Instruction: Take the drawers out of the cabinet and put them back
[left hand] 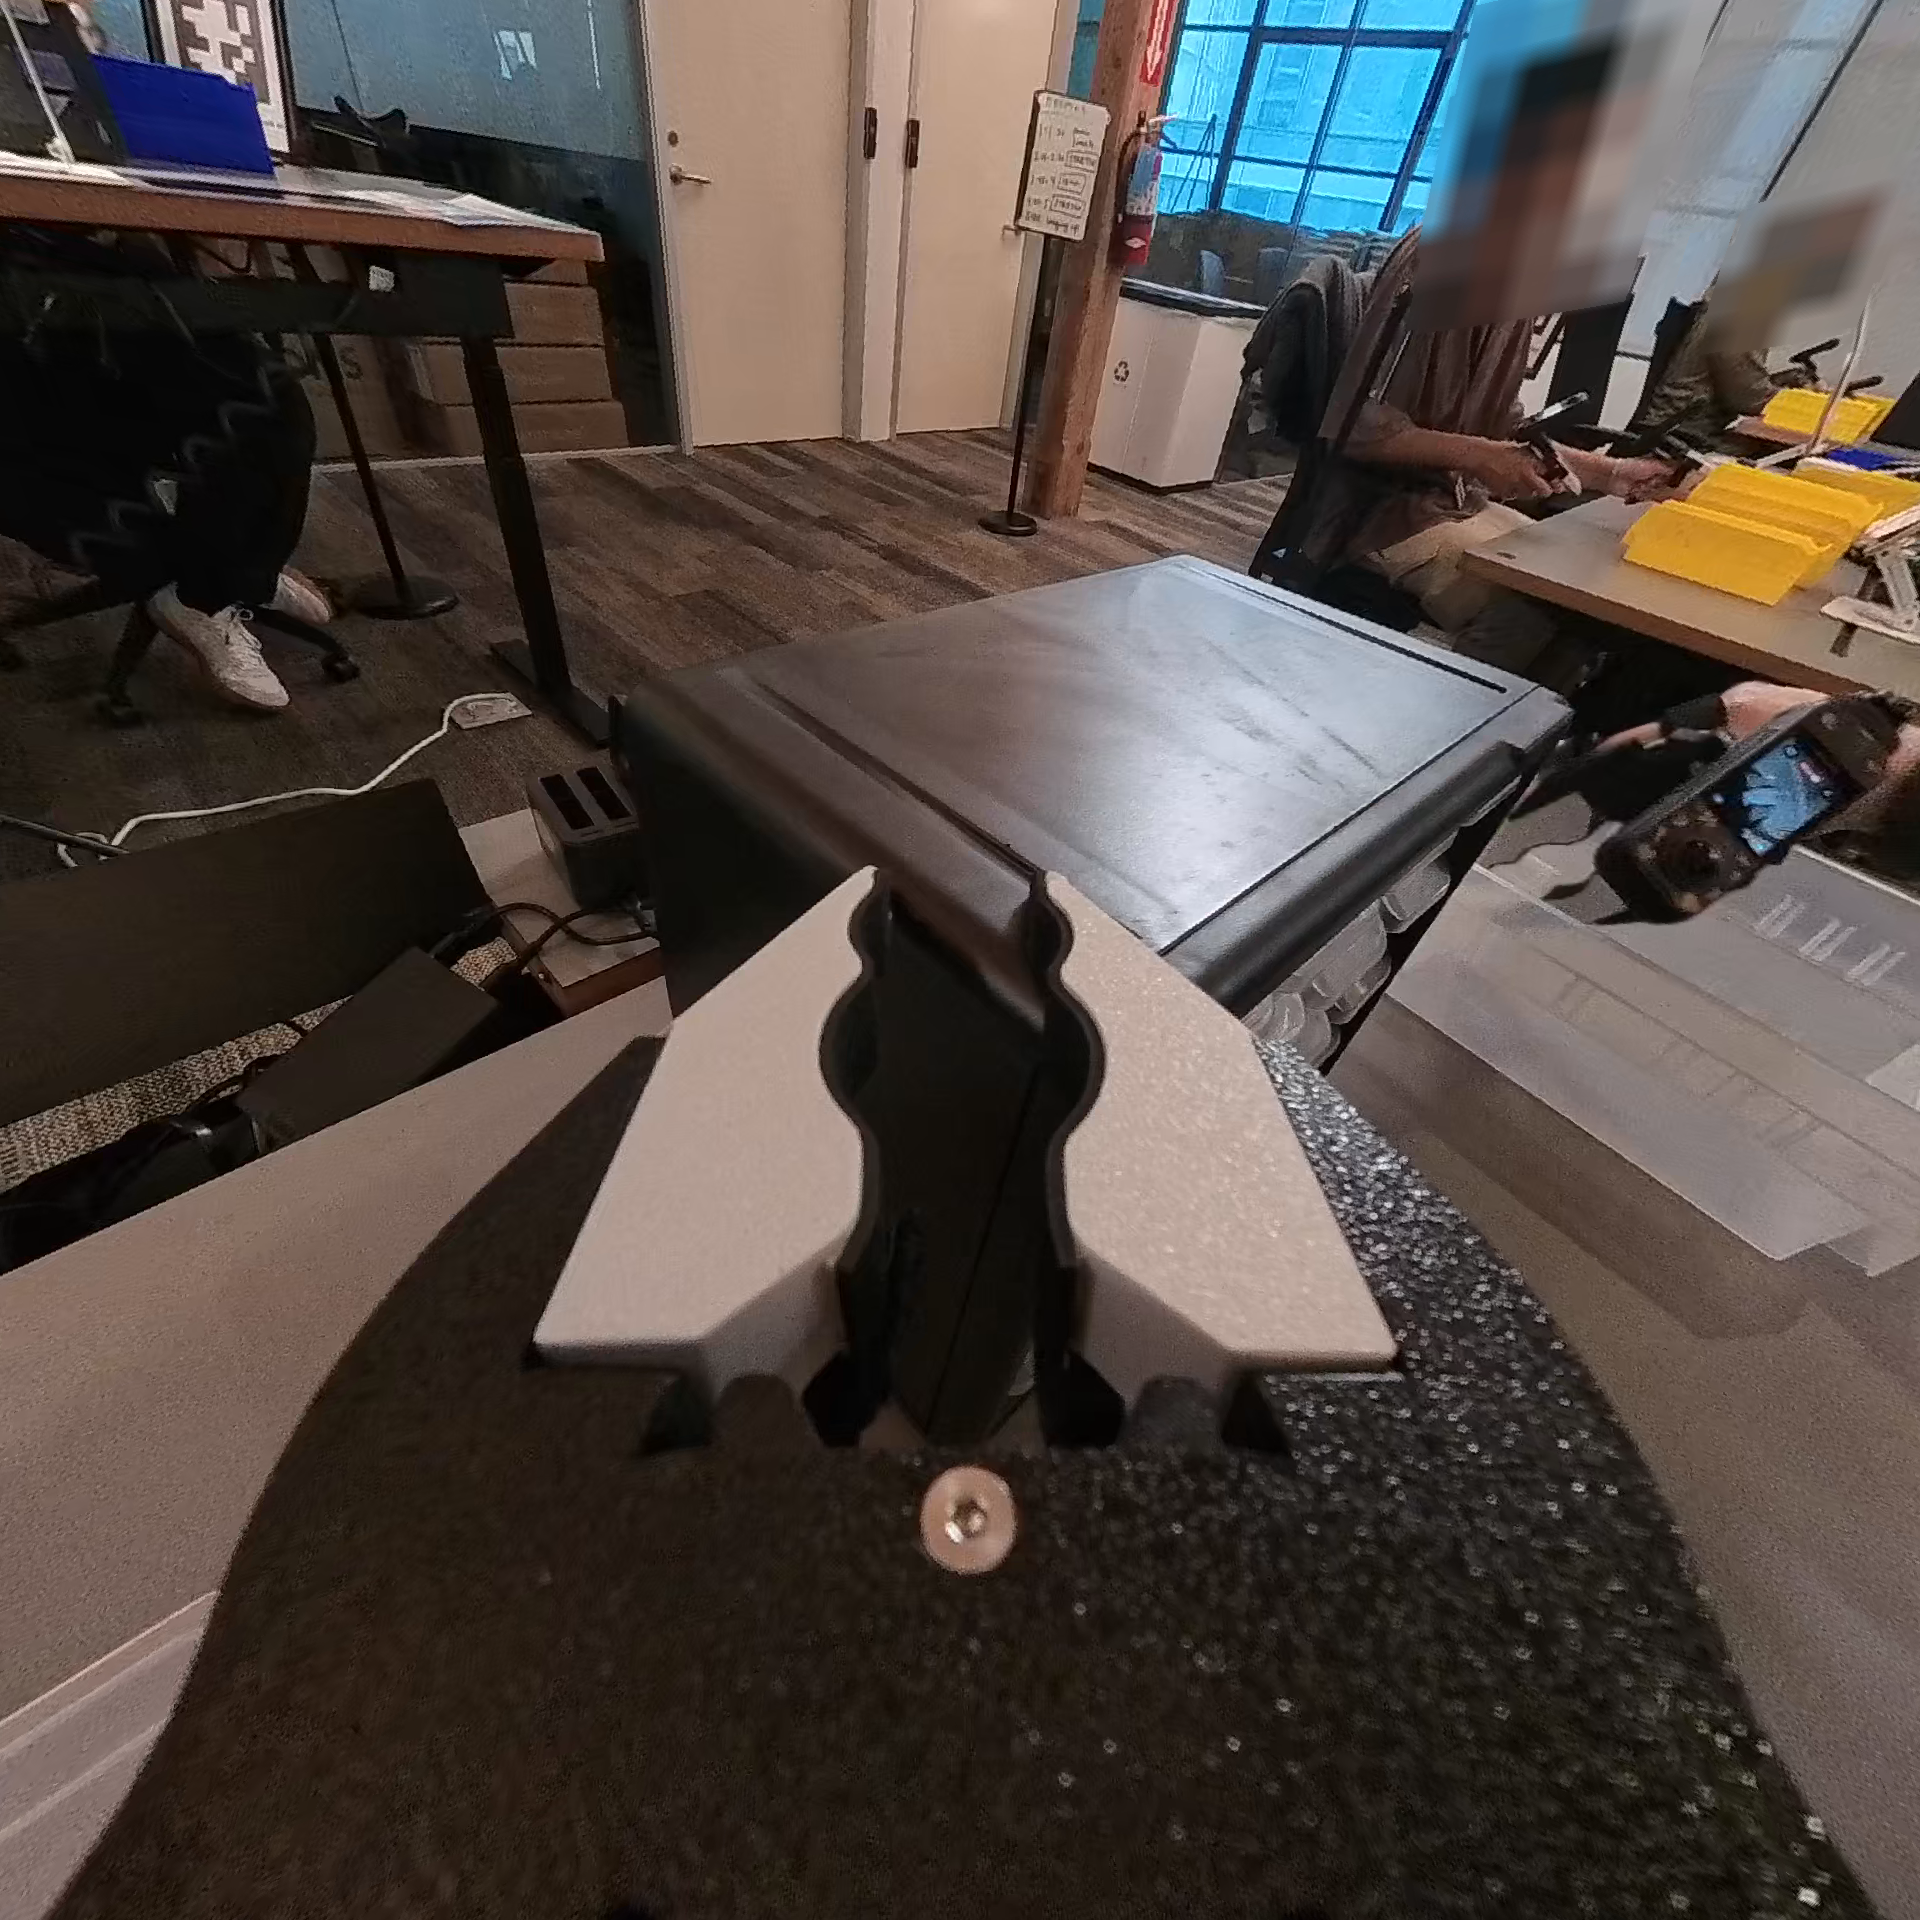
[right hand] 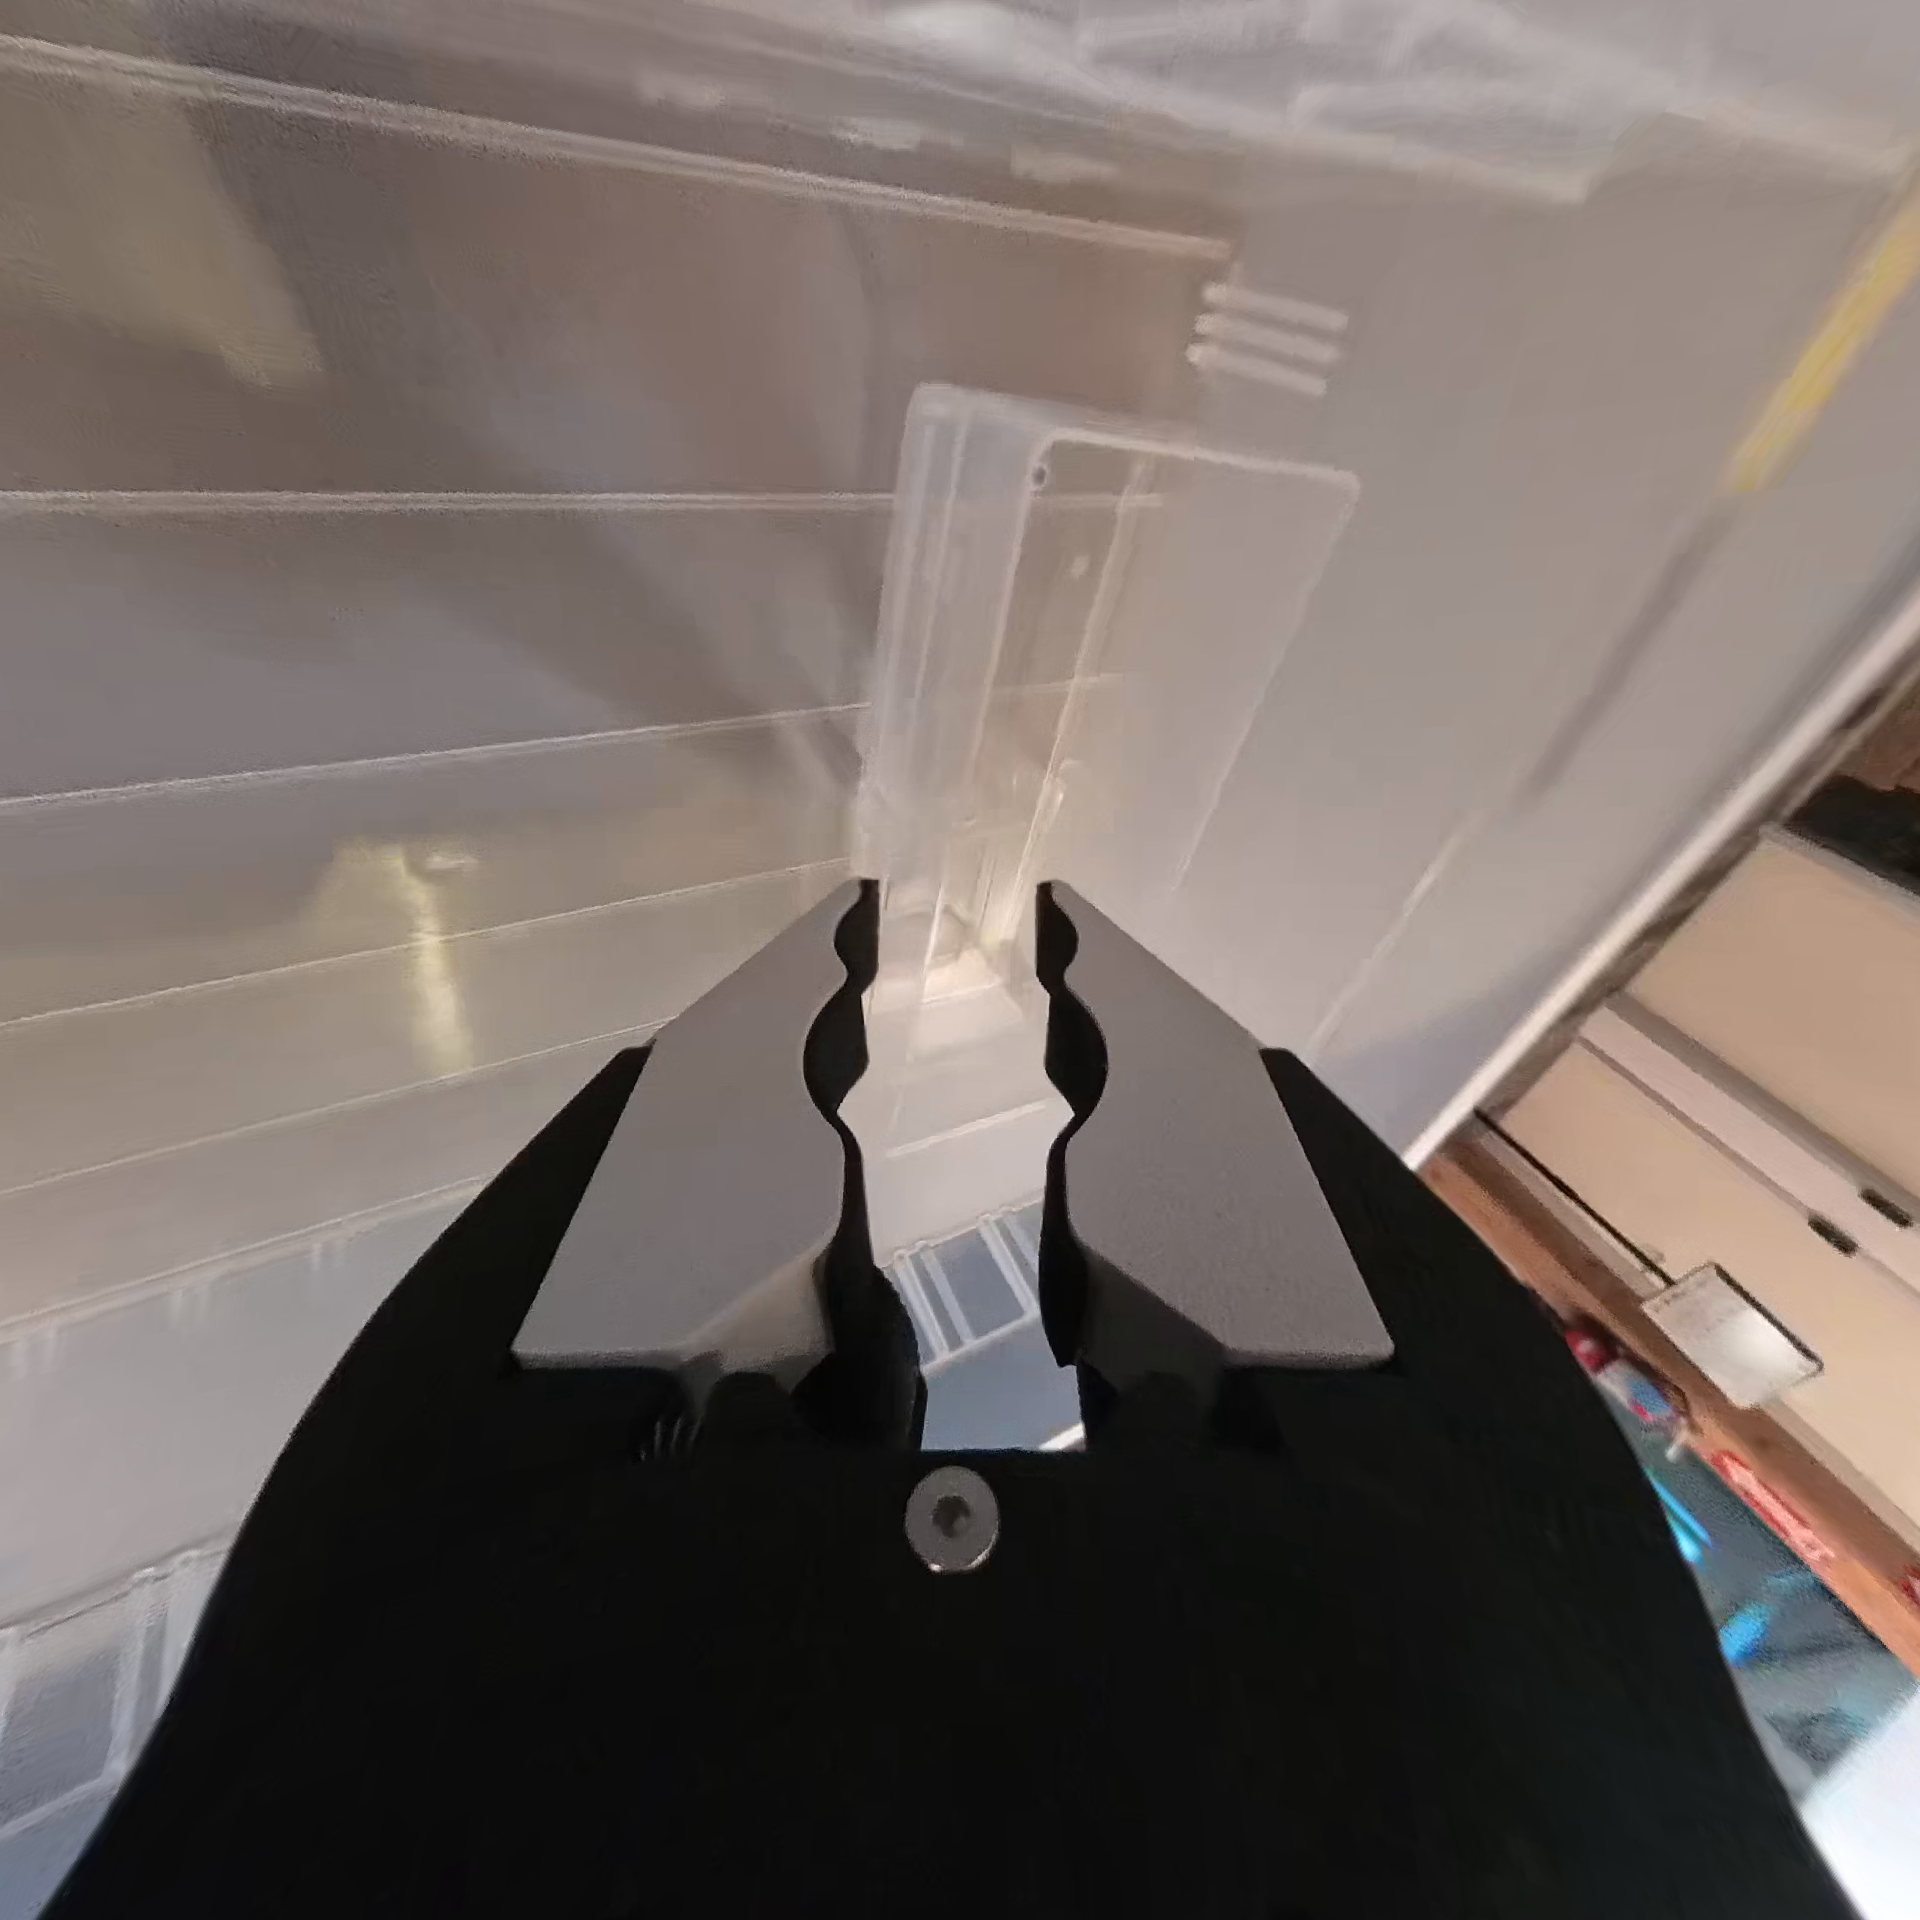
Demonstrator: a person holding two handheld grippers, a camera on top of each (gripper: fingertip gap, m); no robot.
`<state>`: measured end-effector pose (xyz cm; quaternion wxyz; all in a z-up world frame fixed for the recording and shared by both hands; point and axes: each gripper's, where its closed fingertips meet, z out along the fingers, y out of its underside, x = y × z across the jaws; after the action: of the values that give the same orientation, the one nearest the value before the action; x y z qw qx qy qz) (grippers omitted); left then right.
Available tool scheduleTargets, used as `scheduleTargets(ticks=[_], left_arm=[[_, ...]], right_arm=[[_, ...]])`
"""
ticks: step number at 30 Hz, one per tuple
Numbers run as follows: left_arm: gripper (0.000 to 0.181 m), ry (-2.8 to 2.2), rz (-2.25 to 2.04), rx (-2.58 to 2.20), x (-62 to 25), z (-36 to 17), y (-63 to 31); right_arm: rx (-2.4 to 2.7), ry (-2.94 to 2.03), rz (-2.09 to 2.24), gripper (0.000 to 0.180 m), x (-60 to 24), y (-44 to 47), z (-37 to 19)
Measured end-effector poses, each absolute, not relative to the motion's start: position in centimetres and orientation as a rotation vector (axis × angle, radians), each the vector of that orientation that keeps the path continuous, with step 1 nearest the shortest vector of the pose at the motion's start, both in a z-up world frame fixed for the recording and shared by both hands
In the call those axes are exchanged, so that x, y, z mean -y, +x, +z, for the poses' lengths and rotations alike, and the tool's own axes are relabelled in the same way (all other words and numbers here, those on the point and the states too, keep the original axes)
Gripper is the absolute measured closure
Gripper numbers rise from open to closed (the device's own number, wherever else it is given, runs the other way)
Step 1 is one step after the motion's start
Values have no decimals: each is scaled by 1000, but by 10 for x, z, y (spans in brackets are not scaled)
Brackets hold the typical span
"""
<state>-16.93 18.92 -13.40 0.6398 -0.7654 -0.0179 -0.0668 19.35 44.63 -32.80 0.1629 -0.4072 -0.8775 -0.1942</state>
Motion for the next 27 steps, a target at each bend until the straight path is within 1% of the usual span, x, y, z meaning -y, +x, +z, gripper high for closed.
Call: scheduleTargets(ticks=[4,7,9,11,14,16,18,21,23,25,27], left_arm=[[156,-1743,-156,36,-189,-134,-169],[157,-1736,-162,33,-190,-134,-170],[158,-1731,-171,33,-190,-134,-170],[158,-1726,-186,33,-189,-133,-170],[158,-1716,-206,37,-190,-133,-171],[158,-1714,-214,40,-190,-133,-171],[158,-1710,-207,35,-191,-133,-170],[159,-1693,-229,32,-193,-131,-167],[172,-1698,-277,-3,-192,-131,-159],[164,-1694,-299,-20,-194,-130,-153],[159,-1700,-286,-13,-196,-130,-152]], right_arm=[[2403,-1221,-589,148,-458,193,-319],[2306,-1273,-616,140,-456,201,-305],[2101,-1306,-689,136,-460,204,-269],[1849,-1294,-684,136,-446,197,-218],[1586,-1228,-396,137,-379,156,-156],[1522,-1131,-191,138,-322,118,-140],[1508,-1034,-143,138,-282,83,-146],[1512,-915,-146,138,-245,33,-176],[1508,-881,-19,135,-217,-3,-194],[1515,-810,106,132,-187,-35,-209],[1438,-660,38,136,-174,-54,-208]])
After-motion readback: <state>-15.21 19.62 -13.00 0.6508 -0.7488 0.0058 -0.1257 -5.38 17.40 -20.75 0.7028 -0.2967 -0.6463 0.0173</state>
